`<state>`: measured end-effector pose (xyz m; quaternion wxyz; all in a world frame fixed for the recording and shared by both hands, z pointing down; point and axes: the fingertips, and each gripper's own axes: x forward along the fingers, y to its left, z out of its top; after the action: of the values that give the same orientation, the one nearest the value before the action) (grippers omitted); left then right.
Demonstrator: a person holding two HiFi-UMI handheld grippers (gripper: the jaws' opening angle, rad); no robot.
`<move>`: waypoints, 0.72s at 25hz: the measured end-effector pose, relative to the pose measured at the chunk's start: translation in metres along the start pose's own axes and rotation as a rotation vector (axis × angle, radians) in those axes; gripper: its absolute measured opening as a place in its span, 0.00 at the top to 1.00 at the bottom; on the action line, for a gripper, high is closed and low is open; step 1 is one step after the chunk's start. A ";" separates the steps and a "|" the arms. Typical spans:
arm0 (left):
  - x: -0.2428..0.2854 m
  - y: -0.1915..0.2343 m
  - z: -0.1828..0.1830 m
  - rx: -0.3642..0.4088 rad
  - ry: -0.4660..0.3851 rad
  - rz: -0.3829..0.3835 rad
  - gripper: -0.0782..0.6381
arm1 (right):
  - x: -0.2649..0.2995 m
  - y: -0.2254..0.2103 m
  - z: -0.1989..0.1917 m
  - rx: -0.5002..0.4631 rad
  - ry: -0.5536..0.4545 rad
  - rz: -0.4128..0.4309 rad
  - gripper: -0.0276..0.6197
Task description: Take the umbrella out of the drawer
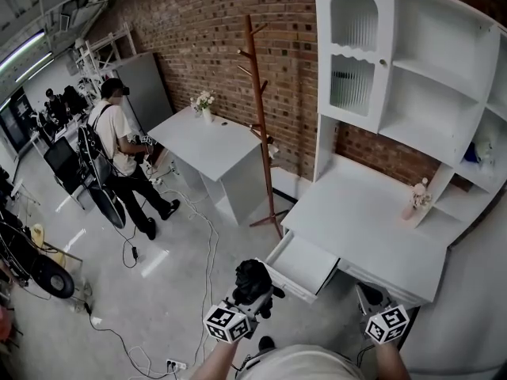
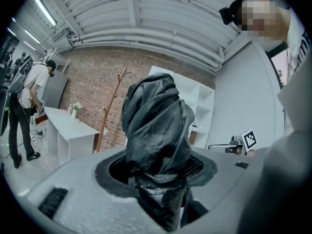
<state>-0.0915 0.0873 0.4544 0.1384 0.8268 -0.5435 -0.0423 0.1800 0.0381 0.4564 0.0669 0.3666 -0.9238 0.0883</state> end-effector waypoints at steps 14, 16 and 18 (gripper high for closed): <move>-0.002 0.006 0.016 0.009 -0.031 -0.014 0.54 | 0.003 0.000 0.009 0.005 -0.021 -0.023 0.91; -0.004 0.006 0.018 0.009 -0.032 -0.017 0.54 | 0.002 0.001 0.011 0.007 -0.024 -0.026 0.91; -0.005 0.006 0.019 0.009 -0.032 -0.019 0.54 | 0.002 0.002 0.012 0.009 -0.024 -0.029 0.91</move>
<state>-0.1027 0.0860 0.4370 0.1256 0.8317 -0.5381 -0.0542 0.1770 0.0356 0.4451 0.0555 0.3815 -0.9186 0.0868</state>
